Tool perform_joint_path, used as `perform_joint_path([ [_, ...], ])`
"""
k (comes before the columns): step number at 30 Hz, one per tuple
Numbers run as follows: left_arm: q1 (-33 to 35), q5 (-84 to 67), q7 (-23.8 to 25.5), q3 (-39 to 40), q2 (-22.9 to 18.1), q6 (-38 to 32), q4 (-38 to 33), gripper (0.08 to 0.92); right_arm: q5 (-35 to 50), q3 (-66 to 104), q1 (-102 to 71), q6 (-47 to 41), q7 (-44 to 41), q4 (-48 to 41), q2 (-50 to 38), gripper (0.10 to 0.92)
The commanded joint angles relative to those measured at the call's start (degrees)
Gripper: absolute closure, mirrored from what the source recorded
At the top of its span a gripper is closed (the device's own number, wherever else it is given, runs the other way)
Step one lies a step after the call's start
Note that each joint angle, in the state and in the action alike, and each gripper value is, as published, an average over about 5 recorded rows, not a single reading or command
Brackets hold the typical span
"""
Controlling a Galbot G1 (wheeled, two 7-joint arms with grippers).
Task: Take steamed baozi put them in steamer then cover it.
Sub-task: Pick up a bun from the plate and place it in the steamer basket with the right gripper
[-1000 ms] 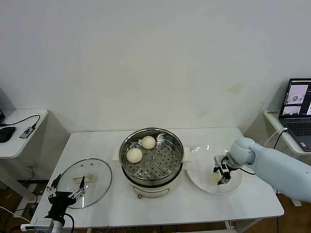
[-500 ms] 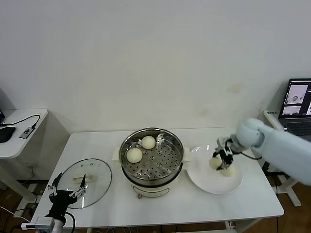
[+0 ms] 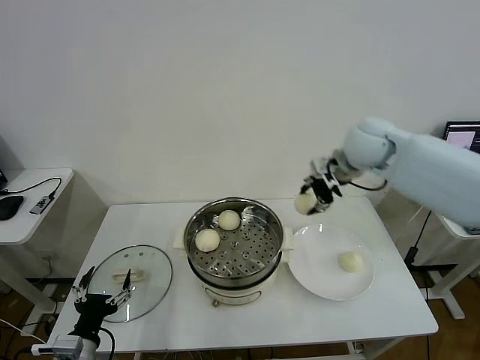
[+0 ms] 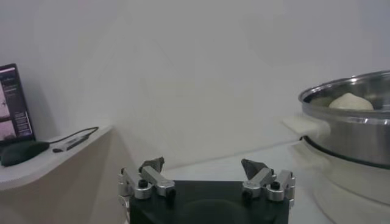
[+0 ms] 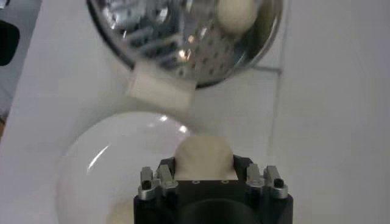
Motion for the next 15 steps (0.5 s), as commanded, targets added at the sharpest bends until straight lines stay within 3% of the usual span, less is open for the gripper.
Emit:
perform_joint_path([
  [1,0.0,0.1,0.0,-0.2,-0.1,-0.1,0.2,0.177,7.4,-5.4,4.2,4.2,2.2,0.7,13.7,0.431],
  [15,-0.2,0.1,-0.3,-1.1,-1.3,-0.4,0.4,0.177,-6.1,-9.6,-3.1,19.2,3.7,-1.3,20.4,0.431],
])
